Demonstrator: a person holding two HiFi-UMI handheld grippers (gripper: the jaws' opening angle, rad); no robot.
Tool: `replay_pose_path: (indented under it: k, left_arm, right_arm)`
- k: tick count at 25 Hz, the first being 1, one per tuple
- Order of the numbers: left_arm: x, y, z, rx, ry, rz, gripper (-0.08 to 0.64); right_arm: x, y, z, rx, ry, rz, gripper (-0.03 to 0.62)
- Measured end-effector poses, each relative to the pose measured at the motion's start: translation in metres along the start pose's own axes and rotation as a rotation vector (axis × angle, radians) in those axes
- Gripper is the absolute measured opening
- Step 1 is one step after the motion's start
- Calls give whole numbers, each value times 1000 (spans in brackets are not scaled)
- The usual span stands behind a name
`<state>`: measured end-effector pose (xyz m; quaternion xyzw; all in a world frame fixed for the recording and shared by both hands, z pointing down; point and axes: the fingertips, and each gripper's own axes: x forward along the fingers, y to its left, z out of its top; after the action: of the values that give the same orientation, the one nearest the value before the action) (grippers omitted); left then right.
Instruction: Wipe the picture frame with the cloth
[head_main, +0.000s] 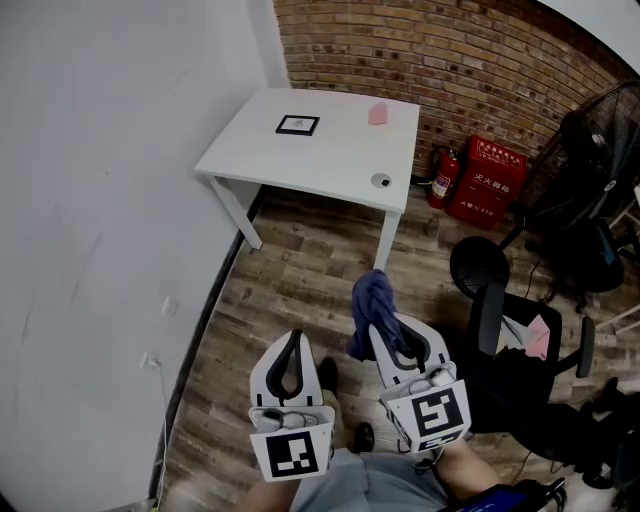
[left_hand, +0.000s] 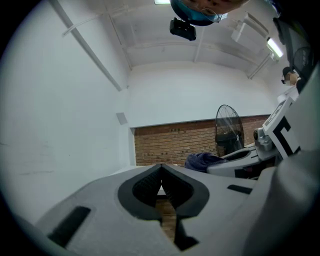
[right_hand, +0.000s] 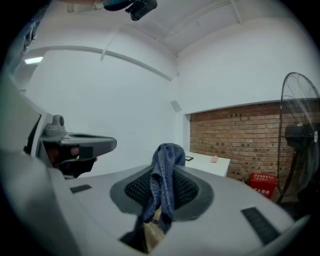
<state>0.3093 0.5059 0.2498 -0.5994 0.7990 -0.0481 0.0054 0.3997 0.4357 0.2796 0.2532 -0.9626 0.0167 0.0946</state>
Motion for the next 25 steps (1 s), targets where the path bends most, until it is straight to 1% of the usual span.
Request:
replay_pose_path:
  k: [3,5,8,11,15,18,25]
  left_arm:
    - [38,26,-8,-11,19,-1,8]
    - [65,45,-7,-6,19,-7,8]
    - [105,73,2,8,6,-20,8]
    - [140,103,10,6,-8,-24,8]
    - [183,136,22,14,-36,-26,8]
    - [213,154,26,25,-54,-37,8]
    - [267,174,19,23,-52,-67,8]
  right_arm:
    - [46,-7,3,0,18,5,89]
    - [76,-11,11,1,16,3,89]
    - [120,-22,28,-6,-4,-15,89]
    - [161,-32,45,-27,-31,-35,89]
    - [208,-40,69,-15,-49,-50,89]
    - [237,-51,80,-38,-81,-68,89]
    - [285,-75,92,-44,-88,-112,89]
